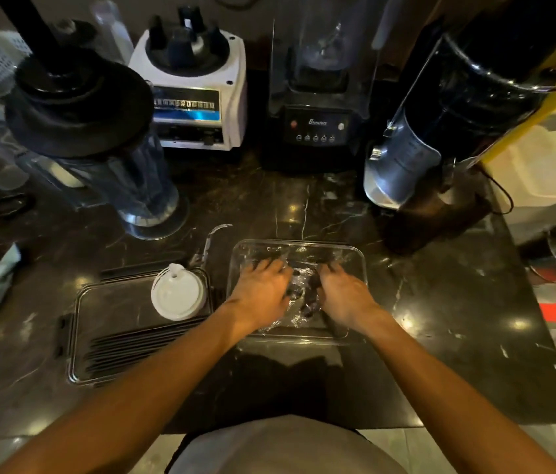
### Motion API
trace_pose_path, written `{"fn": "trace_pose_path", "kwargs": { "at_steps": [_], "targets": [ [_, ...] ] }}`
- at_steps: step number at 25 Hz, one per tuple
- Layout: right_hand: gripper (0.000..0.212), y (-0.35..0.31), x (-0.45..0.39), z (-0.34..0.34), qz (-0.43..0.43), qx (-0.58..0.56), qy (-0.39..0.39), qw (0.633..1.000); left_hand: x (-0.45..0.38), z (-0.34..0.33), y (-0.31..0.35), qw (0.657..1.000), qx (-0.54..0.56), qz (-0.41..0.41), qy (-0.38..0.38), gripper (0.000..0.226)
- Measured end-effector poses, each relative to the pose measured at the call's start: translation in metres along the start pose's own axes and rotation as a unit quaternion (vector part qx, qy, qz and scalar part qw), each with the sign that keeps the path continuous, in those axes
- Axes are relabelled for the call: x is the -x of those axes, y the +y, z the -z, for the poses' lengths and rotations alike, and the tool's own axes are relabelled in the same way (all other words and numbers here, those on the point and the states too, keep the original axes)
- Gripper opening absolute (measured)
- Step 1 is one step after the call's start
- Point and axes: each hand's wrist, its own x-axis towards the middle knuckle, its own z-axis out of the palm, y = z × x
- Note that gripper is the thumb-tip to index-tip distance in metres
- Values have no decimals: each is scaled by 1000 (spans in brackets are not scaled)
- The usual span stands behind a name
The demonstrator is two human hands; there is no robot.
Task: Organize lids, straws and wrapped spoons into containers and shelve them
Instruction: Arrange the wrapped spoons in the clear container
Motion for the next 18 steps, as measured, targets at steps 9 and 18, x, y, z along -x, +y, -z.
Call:
{"fn": "trace_pose_path", "kwargs": {
  "at_steps": [9, 18],
  "targets": [
    [29, 4, -12, 0, 34, 48, 1, 998, -7, -20, 1, 999, 32, -5, 0, 40],
    [17, 17, -29, 30, 56, -249, -25, 967, -15, -4, -4, 965, 251, -21, 70, 27]
  ]
}}
